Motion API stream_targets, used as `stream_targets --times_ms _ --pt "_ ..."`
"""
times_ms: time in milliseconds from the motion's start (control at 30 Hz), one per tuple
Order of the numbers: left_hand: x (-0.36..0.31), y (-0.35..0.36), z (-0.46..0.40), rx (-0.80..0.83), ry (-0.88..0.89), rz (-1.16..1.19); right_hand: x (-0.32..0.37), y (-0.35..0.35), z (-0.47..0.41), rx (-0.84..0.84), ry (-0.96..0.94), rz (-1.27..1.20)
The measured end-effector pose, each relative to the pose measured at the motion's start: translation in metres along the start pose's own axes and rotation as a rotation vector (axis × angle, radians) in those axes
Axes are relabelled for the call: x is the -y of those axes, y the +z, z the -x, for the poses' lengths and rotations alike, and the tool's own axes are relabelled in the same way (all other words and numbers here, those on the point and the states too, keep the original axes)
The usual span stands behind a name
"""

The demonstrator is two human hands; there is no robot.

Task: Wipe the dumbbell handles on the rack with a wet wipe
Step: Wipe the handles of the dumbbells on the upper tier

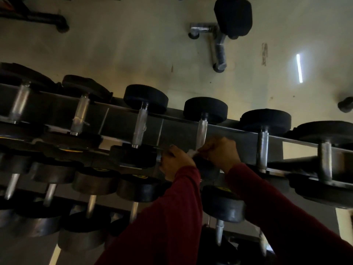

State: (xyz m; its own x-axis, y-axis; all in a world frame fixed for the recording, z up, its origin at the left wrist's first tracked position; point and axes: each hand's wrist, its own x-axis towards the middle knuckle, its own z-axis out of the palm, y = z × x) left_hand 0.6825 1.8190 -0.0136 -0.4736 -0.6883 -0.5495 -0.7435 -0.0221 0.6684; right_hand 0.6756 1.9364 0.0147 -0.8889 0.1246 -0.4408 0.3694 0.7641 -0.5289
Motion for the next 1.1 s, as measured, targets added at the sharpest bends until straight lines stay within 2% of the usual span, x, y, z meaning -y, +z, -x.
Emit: stream_targets --times_ms 67,167,267,333,467,533,600,667,700,767,833,900,1000,1033,1100 --pt "0.0 0.0 0.0 -0.002 0.004 -0.008 -0.001 0.005 0.001 -0.072 -0.019 -0.056" --pt "0.001 0.0 0.001 -0.011 0.014 -0.004 0.005 0.011 -0.013 -0.34 -0.06 -0.206" --pt "0.003 0.002 -0.001 -0.018 0.024 0.0 0.011 0.003 -0.037 -0.563 -0.029 -0.276" --pt "0.003 0.003 -0.001 -0.031 0.027 0.015 0.015 0.001 -0.042 -0.645 0.039 -0.391" --pt "-0.001 0.002 0.0 -0.034 0.028 0.049 0.017 0.013 -0.039 -0.577 0.41 -0.903" --pt "-0.001 0.001 0.001 -0.035 0.049 0.068 0.01 0.011 -0.049 -0.461 0.537 -1.144" --pt "-0.001 0.001 0.003 -0.04 0.054 0.079 0.003 0.006 -0.058 -0.291 0.578 -1.255" --pt "0.0 0.002 0.002 -0.037 0.044 0.081 0.001 0.006 -0.062 -0.257 0.634 -1.278" --pt "0.001 0.002 0.001 -0.036 0.042 0.084 0.002 0.006 -0.06 -0.32 0.628 -1.229" --pt "0.002 0.003 -0.001 -0.034 0.048 0.089 0.008 0.006 -0.052 -0.501 0.503 -1.004" --pt "0.004 0.004 -0.002 -0.037 0.059 0.086 0.015 0.008 -0.043 -0.562 0.393 -0.89" --pt "0.003 0.004 -0.002 -0.042 0.063 0.09 0.01 0.008 -0.048 -0.525 0.449 -0.909" --pt "0.003 0.005 -0.002 -0.036 0.049 0.113 0.001 0.003 -0.057 -0.27 0.561 -1.043" --pt "0.003 0.005 -0.002 -0.03 0.049 0.111 0.0 0.004 -0.059 -0.252 0.555 -1.023" --pt "0.002 0.005 -0.002 -0.027 0.052 0.101 0.005 0.007 -0.055 -0.395 0.511 -0.849"
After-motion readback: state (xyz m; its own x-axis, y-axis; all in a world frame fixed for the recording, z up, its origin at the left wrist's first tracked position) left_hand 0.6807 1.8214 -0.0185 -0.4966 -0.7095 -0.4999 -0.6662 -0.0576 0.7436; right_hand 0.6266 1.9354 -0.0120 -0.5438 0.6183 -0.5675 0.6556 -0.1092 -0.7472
